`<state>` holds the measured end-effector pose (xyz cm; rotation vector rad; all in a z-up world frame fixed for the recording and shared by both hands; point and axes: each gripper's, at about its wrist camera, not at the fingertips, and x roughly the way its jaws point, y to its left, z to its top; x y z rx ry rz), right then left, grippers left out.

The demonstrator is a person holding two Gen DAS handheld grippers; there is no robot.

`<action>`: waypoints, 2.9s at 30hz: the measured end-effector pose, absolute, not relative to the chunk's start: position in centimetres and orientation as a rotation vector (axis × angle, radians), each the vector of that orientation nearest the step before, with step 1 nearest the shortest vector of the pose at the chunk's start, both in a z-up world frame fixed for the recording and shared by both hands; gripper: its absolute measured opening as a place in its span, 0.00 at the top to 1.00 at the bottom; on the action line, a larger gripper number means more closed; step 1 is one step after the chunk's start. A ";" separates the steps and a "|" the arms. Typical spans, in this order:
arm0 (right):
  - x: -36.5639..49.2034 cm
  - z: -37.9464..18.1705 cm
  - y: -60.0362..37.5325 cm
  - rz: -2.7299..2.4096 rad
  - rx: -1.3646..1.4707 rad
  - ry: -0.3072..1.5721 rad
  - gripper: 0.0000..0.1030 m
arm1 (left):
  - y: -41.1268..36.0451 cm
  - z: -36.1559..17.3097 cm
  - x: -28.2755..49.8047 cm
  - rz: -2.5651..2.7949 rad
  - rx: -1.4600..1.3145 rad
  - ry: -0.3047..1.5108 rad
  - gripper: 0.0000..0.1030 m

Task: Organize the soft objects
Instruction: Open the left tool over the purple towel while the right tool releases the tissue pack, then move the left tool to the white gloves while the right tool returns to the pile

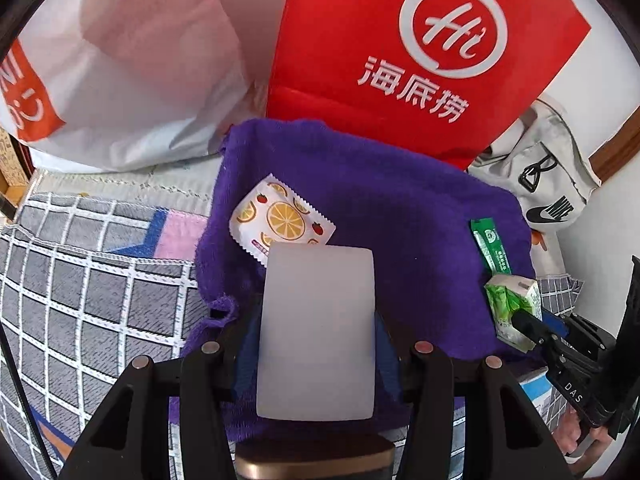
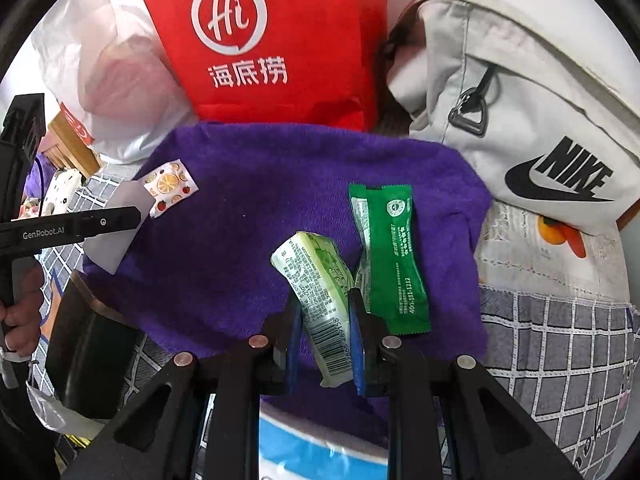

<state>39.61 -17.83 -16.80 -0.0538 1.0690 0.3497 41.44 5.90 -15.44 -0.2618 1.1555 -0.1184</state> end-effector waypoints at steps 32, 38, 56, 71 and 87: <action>35.0 -9.6 -20.0 0.305 -0.034 0.901 0.43 | 3.9 -14.5 39.7 -0.114 -0.216 1.180 0.34; 31.1 -6.8 -21.2 0.284 -0.007 0.848 0.42 | 5.1 -11.5 36.1 -0.115 -0.219 1.141 0.34; 15.0 -0.6 -25.5 0.258 0.083 0.690 0.33 | 3.2 -6.9 22.1 -0.154 -0.226 1.052 0.34; 9.4 -9.0 -23.7 0.351 0.058 0.805 0.26 | 5.0 -12.2 14.3 -0.112 -0.243 1.073 0.34; 13.6 -19.2 -17.1 0.481 -0.183 0.995 0.54 | 7.1 -17.4 13.8 -0.153 -0.293 1.122 0.34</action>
